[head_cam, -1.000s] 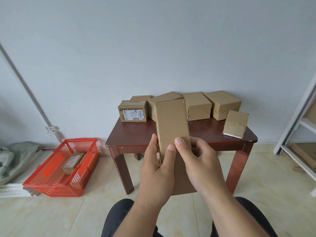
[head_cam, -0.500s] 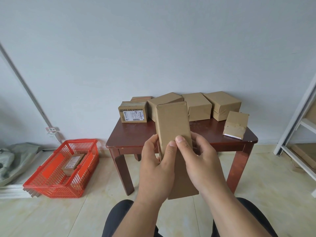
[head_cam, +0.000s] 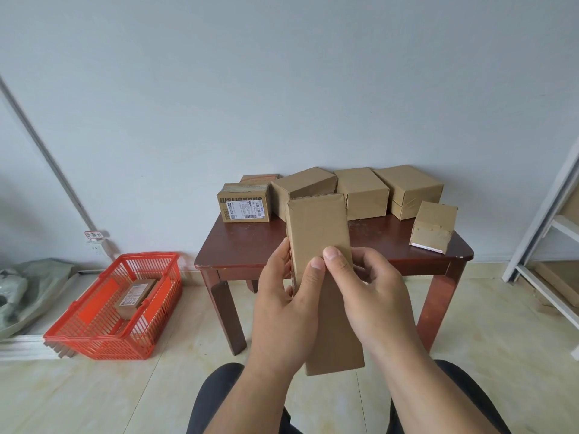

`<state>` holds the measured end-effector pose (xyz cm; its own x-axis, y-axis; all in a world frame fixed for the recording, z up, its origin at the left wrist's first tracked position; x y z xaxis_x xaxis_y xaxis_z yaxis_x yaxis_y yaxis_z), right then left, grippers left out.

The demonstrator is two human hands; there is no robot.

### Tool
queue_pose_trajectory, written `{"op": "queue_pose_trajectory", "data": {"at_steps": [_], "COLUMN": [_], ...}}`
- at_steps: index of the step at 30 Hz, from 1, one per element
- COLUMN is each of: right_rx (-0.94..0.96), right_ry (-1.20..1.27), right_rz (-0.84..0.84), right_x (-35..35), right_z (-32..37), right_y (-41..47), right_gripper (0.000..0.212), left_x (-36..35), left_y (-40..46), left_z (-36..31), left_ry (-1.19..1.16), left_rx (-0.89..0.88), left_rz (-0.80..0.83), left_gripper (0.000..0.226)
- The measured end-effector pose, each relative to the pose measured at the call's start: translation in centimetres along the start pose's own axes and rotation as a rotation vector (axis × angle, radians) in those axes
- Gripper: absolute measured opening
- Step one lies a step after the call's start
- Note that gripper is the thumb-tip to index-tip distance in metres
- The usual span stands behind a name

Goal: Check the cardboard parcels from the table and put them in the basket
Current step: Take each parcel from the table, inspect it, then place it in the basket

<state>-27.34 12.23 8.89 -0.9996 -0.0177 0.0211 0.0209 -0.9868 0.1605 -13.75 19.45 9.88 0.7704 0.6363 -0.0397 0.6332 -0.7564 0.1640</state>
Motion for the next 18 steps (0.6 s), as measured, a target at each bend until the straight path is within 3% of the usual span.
{"op": "queue_pose_trajectory", "data": {"at_steps": [10,18], "right_rx": [-0.014,0.041], "right_ry": [0.032,-0.008], "right_rz": [0.015,0.025], "right_x": [0.04,0.0], "right_z": [-0.44,-0.05], "right_y": [-0.49,0.01], "right_gripper": [0.056,0.054], "left_x": [0.27,0.09], "left_y": [0.53,0.33], "left_z": [-0.55,-0.02], "left_ry": [0.048,0.066], "left_rx": [-0.042,-0.051], "left_rz": [-0.037,0.001], "left_gripper": [0.032,0.053]}}
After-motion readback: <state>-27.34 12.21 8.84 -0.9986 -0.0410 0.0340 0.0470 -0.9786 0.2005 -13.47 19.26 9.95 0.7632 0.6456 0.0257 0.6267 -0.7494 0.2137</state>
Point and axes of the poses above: each hand's wrist, its own y-axis towards the middle knuckle, its own x-axis out of the back of the hand, z = x × y, the point moved 8 cm from there along y, towards the middle knuckle, and after that the axes turned 7 degrees about -z, right-handed, at the moved point
